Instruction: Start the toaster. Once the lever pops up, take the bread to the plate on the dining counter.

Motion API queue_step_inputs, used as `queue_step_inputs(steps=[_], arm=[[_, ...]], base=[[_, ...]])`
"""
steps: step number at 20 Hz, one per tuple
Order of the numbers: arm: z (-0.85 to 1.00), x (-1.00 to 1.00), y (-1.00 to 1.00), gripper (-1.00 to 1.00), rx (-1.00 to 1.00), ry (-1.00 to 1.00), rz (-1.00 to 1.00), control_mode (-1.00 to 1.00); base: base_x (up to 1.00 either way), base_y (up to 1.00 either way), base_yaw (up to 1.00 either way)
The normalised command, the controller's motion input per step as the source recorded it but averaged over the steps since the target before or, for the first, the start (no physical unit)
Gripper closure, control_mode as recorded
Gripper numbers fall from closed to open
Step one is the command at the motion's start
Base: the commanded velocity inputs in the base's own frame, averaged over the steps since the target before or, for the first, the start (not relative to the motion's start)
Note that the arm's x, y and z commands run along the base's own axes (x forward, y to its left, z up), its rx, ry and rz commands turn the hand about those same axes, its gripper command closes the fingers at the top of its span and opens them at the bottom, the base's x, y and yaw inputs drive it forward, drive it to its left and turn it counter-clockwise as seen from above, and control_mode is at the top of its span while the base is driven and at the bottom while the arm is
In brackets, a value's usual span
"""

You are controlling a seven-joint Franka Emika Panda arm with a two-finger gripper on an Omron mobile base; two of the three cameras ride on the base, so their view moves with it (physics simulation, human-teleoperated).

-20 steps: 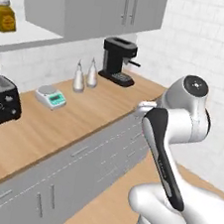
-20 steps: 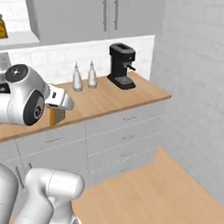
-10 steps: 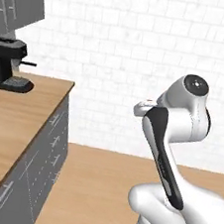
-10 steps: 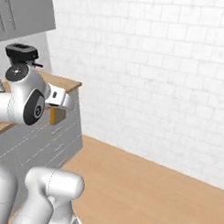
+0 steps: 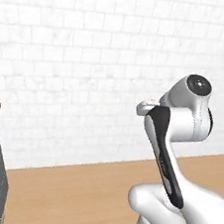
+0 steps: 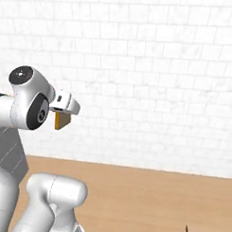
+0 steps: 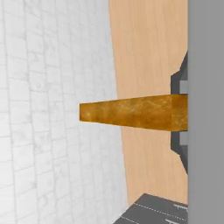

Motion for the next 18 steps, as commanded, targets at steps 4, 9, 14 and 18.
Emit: queue_step_inputs(steps=[4,9,14,18], arm=[[0.0,0.0,0.0,1.0,0.0,0.0,0.0,1.0],[0.0,0.0,0.0,1.0,0.0,0.0,0.0,1.0],[0.0,0.0,0.0,1.0,0.0,0.0,0.0,1.0],[0.0,0.0,0.0,1.0,0.0,0.0,0.0,1.0]], base=[[0.69,-0.1,-0.57],[0.51,0.05,-0.68],[0.36,0.14,-0.73],[0.33,0.13,-0.73]])
